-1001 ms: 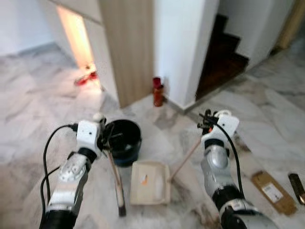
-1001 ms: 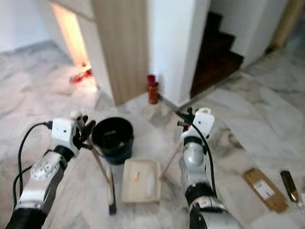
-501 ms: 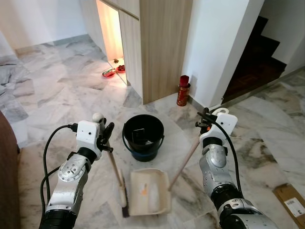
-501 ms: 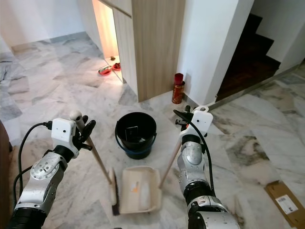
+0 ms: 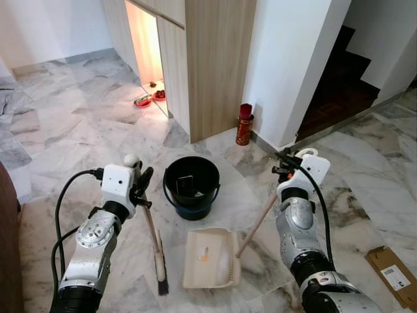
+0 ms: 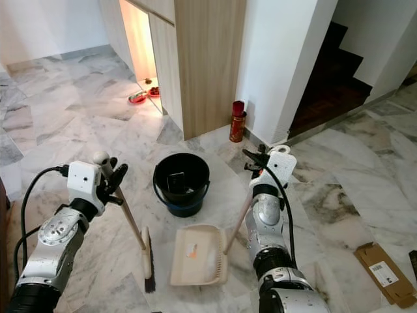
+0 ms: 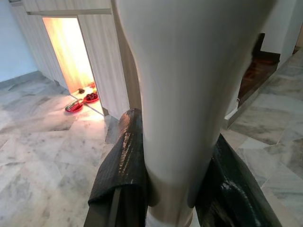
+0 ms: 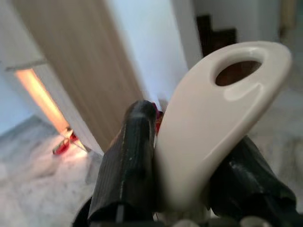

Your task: Sweep floor

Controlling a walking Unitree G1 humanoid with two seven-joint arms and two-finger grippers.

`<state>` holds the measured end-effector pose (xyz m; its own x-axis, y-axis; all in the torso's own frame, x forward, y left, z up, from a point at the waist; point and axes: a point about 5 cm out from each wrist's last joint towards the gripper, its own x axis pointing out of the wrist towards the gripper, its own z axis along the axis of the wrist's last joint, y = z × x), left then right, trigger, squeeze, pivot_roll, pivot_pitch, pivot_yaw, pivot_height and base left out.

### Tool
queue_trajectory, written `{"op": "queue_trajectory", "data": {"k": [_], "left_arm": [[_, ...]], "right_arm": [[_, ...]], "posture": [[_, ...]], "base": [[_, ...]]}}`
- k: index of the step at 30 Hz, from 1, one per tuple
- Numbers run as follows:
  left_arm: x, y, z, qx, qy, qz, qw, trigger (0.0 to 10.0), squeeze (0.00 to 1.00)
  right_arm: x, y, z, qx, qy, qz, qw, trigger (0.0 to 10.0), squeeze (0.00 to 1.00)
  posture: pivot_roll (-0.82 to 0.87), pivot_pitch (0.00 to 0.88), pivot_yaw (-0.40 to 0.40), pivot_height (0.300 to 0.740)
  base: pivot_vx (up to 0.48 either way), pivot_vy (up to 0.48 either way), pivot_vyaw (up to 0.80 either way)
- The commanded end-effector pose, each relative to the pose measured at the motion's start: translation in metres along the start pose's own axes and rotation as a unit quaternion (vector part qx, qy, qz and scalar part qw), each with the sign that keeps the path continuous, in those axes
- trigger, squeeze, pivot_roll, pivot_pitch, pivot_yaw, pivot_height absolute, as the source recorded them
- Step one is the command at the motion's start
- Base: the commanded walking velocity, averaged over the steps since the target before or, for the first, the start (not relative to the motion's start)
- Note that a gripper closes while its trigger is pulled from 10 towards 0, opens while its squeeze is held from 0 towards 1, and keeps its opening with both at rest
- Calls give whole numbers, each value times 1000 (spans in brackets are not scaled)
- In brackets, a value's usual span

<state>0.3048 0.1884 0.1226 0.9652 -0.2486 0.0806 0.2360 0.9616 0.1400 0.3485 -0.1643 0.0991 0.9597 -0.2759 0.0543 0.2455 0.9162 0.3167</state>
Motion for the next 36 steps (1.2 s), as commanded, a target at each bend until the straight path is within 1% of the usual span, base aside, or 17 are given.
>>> {"op": "queue_trajectory", "data": {"k": [1, 5, 7, 10, 12, 14, 17, 23, 24, 26, 30, 36], "left_arm": [[1, 7, 6, 12, -13, 9, 1000, 10000, 0], [1, 8, 5, 12, -12, 12, 1000, 10000, 0], [1, 8, 5, 12, -12, 12, 1000, 10000, 0], [2, 7, 5, 11, -13, 15, 1000, 10000, 0], [2, 7, 5, 11, -13, 15, 1000, 10000, 0], [2, 8, 5, 10, -14, 17, 1000, 10000, 0], [1, 9, 4, 10, -14, 21, 1000, 10000, 0], [1, 8, 1, 10, -10, 23, 1000, 10000, 0], [1, 8, 1, 10, -10, 23, 1000, 10000, 0], [1, 7, 0, 9, -10, 24, 1000, 10000, 0], [1, 7, -1, 9, -9, 25, 1000, 10000, 0], [1, 7, -2, 11, -10, 28, 1000, 10000, 0]], "right_arm": [[13, 9, 27, 70, -43, -9, 997, 10000, 0], [18, 16, 39, 86, -58, 4, 995, 10000, 0], [19, 17, 39, 89, -58, 6, 994, 10000, 0], [20, 26, 42, 92, -55, 38, 994, 10000, 0], [21, 27, 43, 96, -53, 43, 993, 10000, 0], [21, 29, 46, 118, -52, 45, 991, 10000, 0], [23, 32, 52, 133, -60, 49, 988, 10000, 0], [28, 43, 73, 149, -90, 70, 982, 10000, 0], [28, 43, 73, 149, -90, 70, 982, 10000, 0], [29, 48, 83, 159, -102, 79, 979, 10000, 0], [29, 53, 93, 162, -116, 88, 976, 10000, 0], [29, 52, 96, 152, -122, 85, 977, 10000, 0]], "posture": [[204, 0, -15, 740], [205, 0, -19, 740], [205, 0, -19, 740], [207, 0, -28, 740], [209, 0, -29, 740], [212, 0, -33, 740], [211, 0, -35, 740], [209, 0, -40, 740], [209, 0, -40, 740], [210, 0, -42, 740], [208, 0, -45, 740], [208, 0, -49, 740]], "base": [[0, 0, 0], [0, 0, 0], [0, 0, 0], [0, 0, 0], [0, 0, 0], [0, 0, 0], [0, 0, 0], [0, 0, 0], [0, 0, 0], [0, 0, 0], [0, 0, 0], [0, 0, 0]]}}
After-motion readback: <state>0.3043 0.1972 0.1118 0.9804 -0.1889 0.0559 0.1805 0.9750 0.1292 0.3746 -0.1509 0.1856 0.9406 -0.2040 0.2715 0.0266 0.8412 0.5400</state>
